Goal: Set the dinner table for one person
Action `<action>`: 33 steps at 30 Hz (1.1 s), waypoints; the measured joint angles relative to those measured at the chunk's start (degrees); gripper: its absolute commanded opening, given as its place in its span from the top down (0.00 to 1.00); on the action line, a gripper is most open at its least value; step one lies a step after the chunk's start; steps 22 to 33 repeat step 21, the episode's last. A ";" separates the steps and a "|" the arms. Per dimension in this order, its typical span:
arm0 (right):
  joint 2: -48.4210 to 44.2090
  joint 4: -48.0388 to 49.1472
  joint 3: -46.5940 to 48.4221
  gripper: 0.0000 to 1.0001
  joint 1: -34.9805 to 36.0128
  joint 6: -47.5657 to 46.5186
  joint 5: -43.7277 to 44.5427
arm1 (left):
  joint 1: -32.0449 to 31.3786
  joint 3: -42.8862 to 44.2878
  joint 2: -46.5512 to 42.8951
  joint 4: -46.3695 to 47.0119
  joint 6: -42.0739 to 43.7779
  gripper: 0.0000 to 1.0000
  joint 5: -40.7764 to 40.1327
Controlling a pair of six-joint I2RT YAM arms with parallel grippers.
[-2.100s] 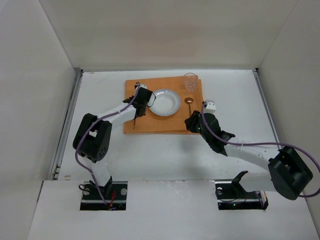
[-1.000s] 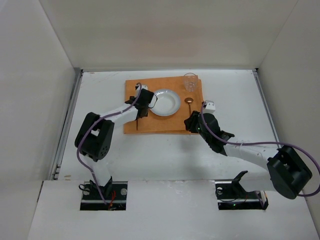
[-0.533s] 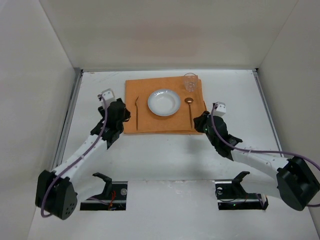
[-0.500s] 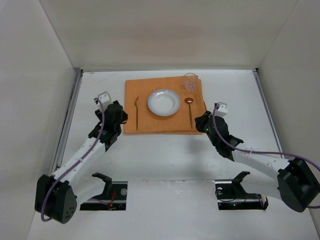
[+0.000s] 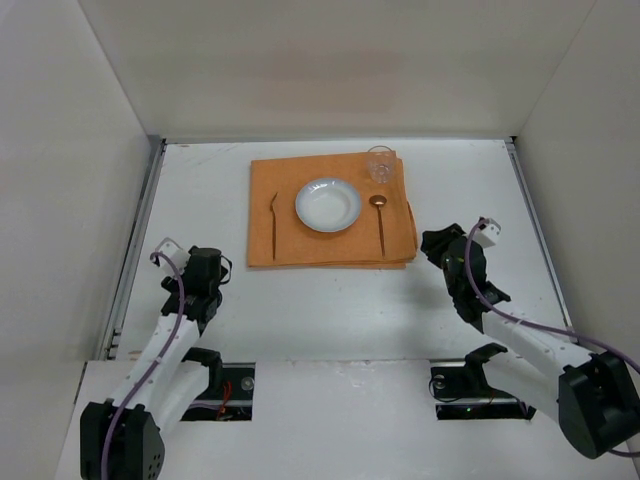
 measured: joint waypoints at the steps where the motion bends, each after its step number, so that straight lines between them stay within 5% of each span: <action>1: 0.11 0.00 -0.04 0.55 0.00 0.35 -0.04 | 0.11 0.00 0.55 -0.15 -0.63 0.39 -0.02; 33: 2.23 1.81 -0.11 0.53 -0.02 1.99 -1.97 | -0.11 2.21 7.45 -0.61 -2.23 0.37 -0.33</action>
